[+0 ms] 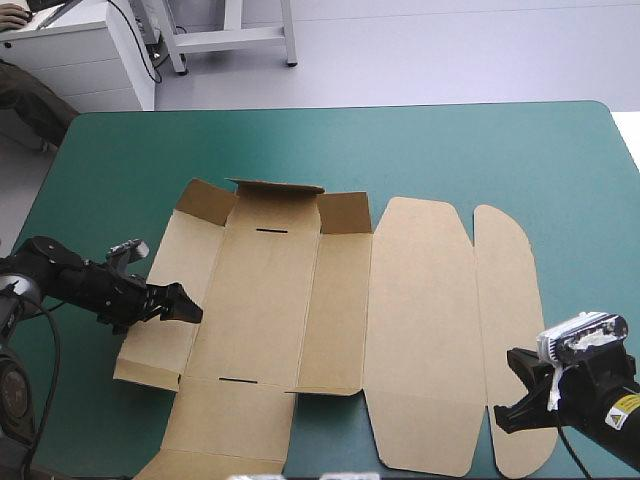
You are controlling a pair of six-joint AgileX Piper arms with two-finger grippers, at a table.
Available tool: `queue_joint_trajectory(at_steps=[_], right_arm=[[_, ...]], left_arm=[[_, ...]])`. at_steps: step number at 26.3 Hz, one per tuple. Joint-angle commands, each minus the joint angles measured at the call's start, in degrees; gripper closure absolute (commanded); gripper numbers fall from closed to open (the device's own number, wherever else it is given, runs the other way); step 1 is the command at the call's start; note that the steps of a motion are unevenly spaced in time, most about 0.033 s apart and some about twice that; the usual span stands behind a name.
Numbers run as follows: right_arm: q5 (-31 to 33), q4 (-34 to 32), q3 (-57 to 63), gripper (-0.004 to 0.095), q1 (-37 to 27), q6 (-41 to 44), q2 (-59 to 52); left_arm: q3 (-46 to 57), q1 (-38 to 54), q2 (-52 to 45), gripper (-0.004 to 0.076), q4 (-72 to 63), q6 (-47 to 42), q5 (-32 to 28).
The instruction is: Fold the box
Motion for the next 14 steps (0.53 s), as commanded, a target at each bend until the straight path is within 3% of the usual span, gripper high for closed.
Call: queue_joint_trajectory(at_steps=[1,3,8,13,14], right_arm=[[-3.77,1.32,-1.42,0.0928,-0.25,-0.68,0.48],[-3.82,1.32,-1.42,0.0928,-0.25,-0.68,0.48],[-3.91,1.32,-1.42,0.0928,-0.25,-0.68,0.48],[-3.91,1.32,-1.42,0.0928,-0.25,-0.68,0.48],[-3.91,1.32,-1.42,0.0928,-0.25,-0.68,0.48]], left_arm=[[0.14,-2.24,-0.59,0.0033,-2.7,-0.12,6.37],[0.14,-2.22,-0.59,0.0051,-2.58,-0.12,6.37],[0.14,-2.22,-0.59,0.0237,-2.38,-0.32,6.37],[0.14,-2.22,-0.59,0.044,-2.38,-1.47,5.79],[0.14,-2.22,-0.59,0.0519,-2.49,-1.7,5.65]])
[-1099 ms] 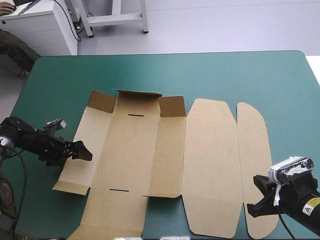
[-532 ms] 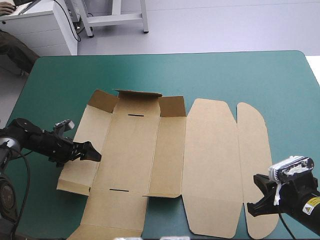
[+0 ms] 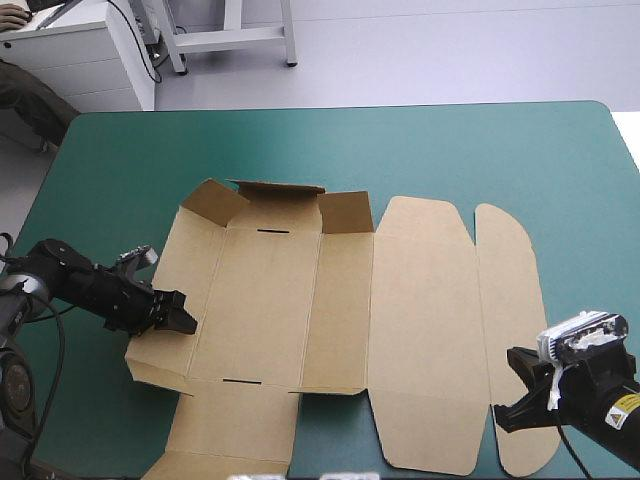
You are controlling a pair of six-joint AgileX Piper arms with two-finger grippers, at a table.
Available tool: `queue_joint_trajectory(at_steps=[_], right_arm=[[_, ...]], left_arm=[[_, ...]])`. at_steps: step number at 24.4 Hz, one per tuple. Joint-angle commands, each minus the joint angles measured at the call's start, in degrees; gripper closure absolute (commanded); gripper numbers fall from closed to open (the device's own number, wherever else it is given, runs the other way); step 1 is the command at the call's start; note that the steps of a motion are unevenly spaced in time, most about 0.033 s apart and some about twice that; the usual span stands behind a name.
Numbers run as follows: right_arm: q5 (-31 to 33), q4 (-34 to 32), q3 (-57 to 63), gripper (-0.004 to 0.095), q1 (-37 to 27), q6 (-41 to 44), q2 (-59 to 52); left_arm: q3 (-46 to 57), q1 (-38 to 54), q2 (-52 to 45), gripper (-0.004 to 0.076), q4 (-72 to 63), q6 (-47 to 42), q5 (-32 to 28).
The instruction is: Fold the box
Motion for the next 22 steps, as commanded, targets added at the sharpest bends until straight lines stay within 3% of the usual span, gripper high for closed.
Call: queue_joint_trajectory(at_steps=[1,5,12,22], right_arm=[[-3.37,1.32,-1.42,0.0928,-0.25,-0.53,0.48],[-3.07,1.18,-1.42,0.0928,-0.25,-0.53,0.48],[-2.84,0.73,-1.42,0.0928,-0.25,-0.53,0.48],[-3.29,0.29,-1.42,0.0928,-0.25,-1.59,0.48]], left_arm=[[-0.77,-0.47,-1.75,0.0554,-2.76,-1.0,5.9],[-0.77,-0.47,-1.75,0.0731,-3.27,-5.66,0.92],[-6.57,-0.61,-1.88,0.0729,-7.37,-0.54,6.46],[-25.58,-9.81,-6.18,0.0729,-3.77,-3.43,6.46]])
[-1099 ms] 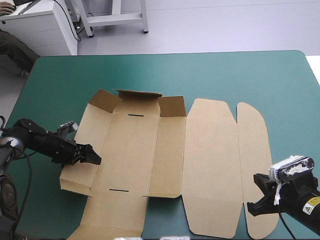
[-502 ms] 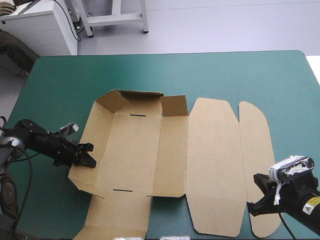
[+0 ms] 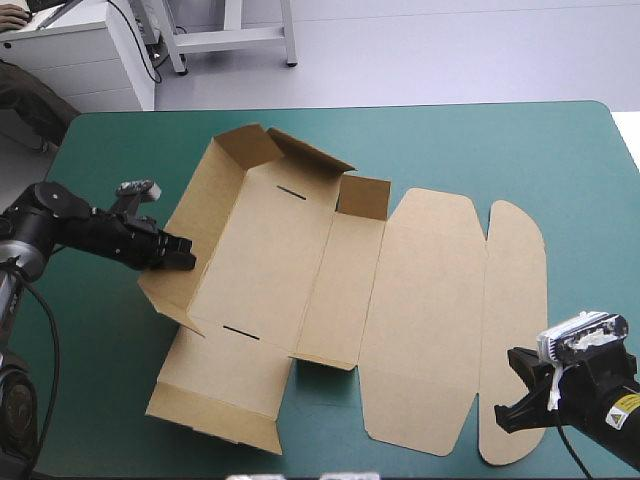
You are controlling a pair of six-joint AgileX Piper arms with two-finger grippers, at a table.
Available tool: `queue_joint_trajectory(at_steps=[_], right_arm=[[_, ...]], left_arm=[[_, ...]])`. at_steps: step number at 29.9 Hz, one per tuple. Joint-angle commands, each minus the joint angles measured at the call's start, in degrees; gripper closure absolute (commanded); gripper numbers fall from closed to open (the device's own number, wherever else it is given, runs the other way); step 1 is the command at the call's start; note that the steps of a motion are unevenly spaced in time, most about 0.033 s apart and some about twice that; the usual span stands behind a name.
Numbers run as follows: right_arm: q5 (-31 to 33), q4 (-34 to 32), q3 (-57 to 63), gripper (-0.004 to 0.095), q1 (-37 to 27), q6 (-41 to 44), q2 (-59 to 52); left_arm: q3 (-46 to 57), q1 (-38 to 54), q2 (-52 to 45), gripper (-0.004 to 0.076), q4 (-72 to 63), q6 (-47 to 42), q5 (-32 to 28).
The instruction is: Fold the box
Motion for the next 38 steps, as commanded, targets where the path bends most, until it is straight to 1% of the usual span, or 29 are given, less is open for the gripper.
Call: queue_joint_trajectory(at_steps=[1,6,8,9,12,14,16,19,24,26,29,31,34,38], right_arm=[[-3.46,0.55,-1.42,0.0928,-0.25,-1.72,0.48],[-3.76,0.55,-1.42,0.0928,-0.25,-1.85,0.48],[-4.95,0.55,-1.42,0.0928,-0.25,-1.85,0.48],[-5.62,0.55,-1.42,0.0928,-0.25,-1.85,0.48],[-7.83,0.55,-1.42,0.0928,-0.25,-1.85,0.48],[-8.4,0.55,-1.53,0.0928,-0.25,-1.85,0.48],[-8.5,0.55,-1.53,0.0928,-0.25,-1.85,0.48],[-8.39,0.55,-1.78,0.0926,-0.25,-1.56,0.48],[-9.99,0.43,-3.0,0.0926,-0.25,-0.89,-0.29],[-10.52,-0.22,-3.68,0.0927,-0.25,-0.63,-0.54],[-10.52,-2.79,-4.82,0.0927,-0.25,1.92,-0.57],[-10.52,-4.07,-5.36,0.0927,-0.25,3.1,-0.57],[-10.41,-4.52,-5.47,0.0927,-0.25,4.05,-0.57],[-10.07,-4.52,-5.47,0.0927,-0.25,4.23,-0.57]], left_arm=[[-8.8,-4.66,-3.17,0.0729,-1.16,-1.41,4.61],[-21.32,-15.21,-3.17,0.073,13.69,-5.86,3.63],[-24.98,-19.78,-3.17,0.073,20.54,-6.39,2.13],[-26.35,-22.35,-3.17,0.0729,23.93,-6.38,0.43],[-27.59,-29.02,-3.17,0.0729,32.69,-6.38,-7.42],[-27.59,-32.78,-2.66,0.0729,36.72,-6.38,-11.15],[-27.59,-36.59,-1.5,0.073,40.49,-6.38,-13.47],[-27.59,-41.78,0.68,0.073,47.98,-6.38,-14.11],[-27.13,-48.0,2.09,0.073,59.29,-8.4,-14.54],[-25.65,-49.76,1.74,0.073,61.36,-8.4,-17.39],[-22.08,-52.23,0.67,0.073,64.69,-8.8,-22.78],[-19.67,-53.88,0.02,0.073,69.25,-11.37,-25.31],[-15.29,-56.26,-0.7,0.073,75.89,-15.47,-28.24],[-8.69,-59.38,-3.41,0.073,80.92,-15.58,-32.92]])
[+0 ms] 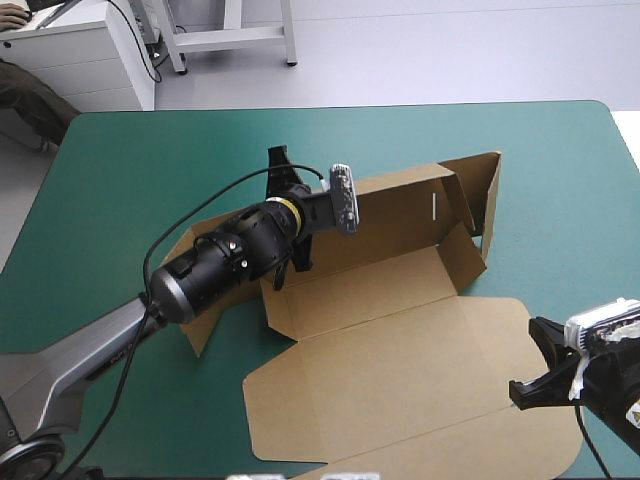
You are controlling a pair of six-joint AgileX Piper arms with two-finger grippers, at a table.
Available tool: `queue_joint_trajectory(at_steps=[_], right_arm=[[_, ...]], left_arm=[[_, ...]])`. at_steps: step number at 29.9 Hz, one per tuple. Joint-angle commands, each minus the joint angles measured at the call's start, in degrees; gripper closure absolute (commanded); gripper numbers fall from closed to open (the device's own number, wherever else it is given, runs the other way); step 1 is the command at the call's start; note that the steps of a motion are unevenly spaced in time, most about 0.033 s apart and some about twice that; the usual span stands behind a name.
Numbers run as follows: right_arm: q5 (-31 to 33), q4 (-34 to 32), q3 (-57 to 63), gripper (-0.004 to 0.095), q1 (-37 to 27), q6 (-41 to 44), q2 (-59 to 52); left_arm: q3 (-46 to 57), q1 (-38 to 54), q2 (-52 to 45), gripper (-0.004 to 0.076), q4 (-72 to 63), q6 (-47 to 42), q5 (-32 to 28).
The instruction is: Fold the box
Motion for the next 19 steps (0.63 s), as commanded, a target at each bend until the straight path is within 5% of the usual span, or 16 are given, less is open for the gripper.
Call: queue_joint_trajectory(at_steps=[1,9,19], right_arm=[[-3.45,0.06,-1.95,0.0927,-0.25,0.22,0.48],[-3.46,0.06,-1.95,0.0927,-0.25,1.26,0.48],[-3.69,-0.13,-1.95,0.0927,-0.25,1.68,0.48]], left_arm=[[3.8,-2.44,-5.48,0.073,6.63,-1.66,-7.49],[13.84,-3.21,-12.81,0.073,19.66,-12.67,-12.34],[20.99,-3.21,-14.87,0.073,25.97,-14.3,-17.25]])
